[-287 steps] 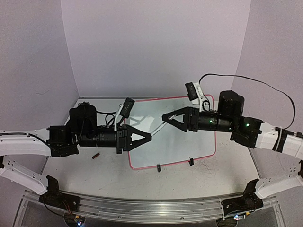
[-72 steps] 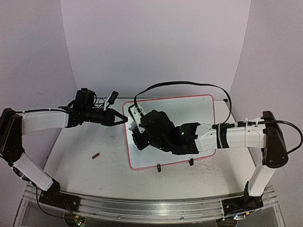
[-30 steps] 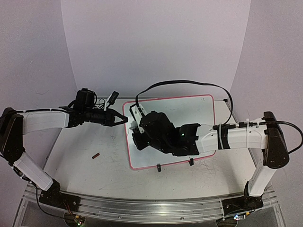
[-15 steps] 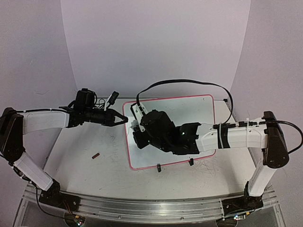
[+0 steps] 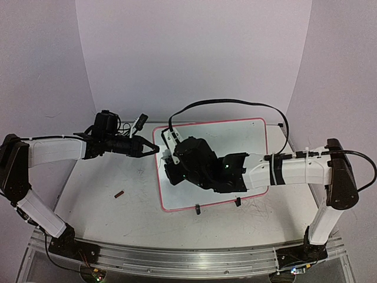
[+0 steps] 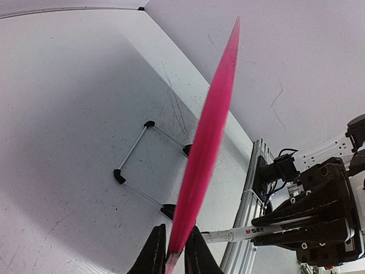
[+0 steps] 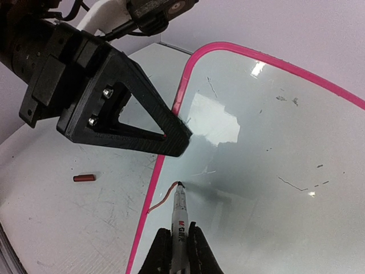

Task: Write a sentence on the whiteboard

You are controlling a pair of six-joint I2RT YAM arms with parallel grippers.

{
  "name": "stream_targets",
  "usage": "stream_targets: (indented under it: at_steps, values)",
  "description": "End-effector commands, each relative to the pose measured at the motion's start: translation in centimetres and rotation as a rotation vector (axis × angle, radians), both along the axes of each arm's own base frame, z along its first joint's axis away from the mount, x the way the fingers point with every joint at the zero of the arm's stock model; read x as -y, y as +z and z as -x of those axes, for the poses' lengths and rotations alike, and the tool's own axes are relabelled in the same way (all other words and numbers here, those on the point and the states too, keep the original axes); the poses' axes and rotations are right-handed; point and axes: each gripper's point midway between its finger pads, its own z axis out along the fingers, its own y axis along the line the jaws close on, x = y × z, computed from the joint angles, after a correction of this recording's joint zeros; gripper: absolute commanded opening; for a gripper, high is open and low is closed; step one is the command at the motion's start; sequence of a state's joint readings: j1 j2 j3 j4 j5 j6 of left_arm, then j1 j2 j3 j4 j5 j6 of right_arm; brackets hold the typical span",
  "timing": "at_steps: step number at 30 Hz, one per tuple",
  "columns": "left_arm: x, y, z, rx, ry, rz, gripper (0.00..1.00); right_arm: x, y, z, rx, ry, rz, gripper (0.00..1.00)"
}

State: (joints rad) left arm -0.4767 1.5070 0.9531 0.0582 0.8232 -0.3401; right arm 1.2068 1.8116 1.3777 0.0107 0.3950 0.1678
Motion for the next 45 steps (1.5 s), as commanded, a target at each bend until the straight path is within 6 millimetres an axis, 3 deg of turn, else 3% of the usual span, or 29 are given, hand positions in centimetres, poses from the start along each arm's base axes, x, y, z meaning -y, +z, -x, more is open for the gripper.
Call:
stream_targets:
  at_steps: [1,29,45]
  values:
    - [0.3,0.8,0.2,0.028,-0.028,0.029,0.12,-1.1,1.7,-0.7,0.030,-0.005,-0.053,0.00]
    - [0.3,0.9,0.2,0.031,-0.028,0.030,0.12,1.4,-1.8,0.4,-0.055,-0.042,-0.007,0.00]
    - [0.3,0.8,0.1,0.030,-0.029,0.031,0.12,1.6,-2.0,1.0,-0.071,-0.043,-0.018,0.00]
